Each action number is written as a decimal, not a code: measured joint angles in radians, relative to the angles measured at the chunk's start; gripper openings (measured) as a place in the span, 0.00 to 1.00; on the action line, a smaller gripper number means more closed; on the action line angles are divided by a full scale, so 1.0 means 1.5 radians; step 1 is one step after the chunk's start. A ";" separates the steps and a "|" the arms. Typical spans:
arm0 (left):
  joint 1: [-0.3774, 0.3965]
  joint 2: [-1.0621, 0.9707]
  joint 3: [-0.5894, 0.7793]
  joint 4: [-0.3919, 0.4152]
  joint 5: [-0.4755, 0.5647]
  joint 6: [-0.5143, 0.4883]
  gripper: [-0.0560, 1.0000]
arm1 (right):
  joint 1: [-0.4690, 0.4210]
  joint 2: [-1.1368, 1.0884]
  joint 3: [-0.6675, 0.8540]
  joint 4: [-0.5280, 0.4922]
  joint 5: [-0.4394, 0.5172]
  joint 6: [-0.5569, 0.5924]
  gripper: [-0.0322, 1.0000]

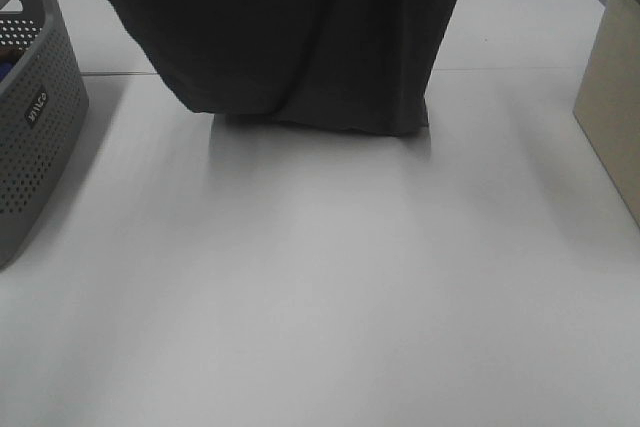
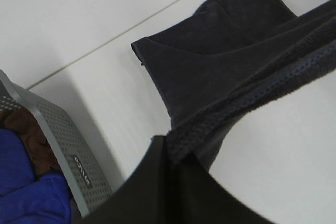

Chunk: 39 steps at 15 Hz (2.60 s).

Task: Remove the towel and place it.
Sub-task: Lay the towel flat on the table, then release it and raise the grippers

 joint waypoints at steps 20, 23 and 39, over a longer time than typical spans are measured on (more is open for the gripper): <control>-0.006 -0.222 0.544 -0.227 -0.020 0.085 0.05 | 0.001 -0.327 0.644 0.093 -0.023 0.037 0.04; -0.032 -0.222 0.645 -0.260 -0.021 0.085 0.05 | 0.001 -0.326 0.741 0.113 -0.023 0.038 0.04; -0.247 0.012 0.735 -0.315 -0.077 0.051 0.05 | -0.005 -0.134 0.931 0.093 -0.037 -0.002 0.04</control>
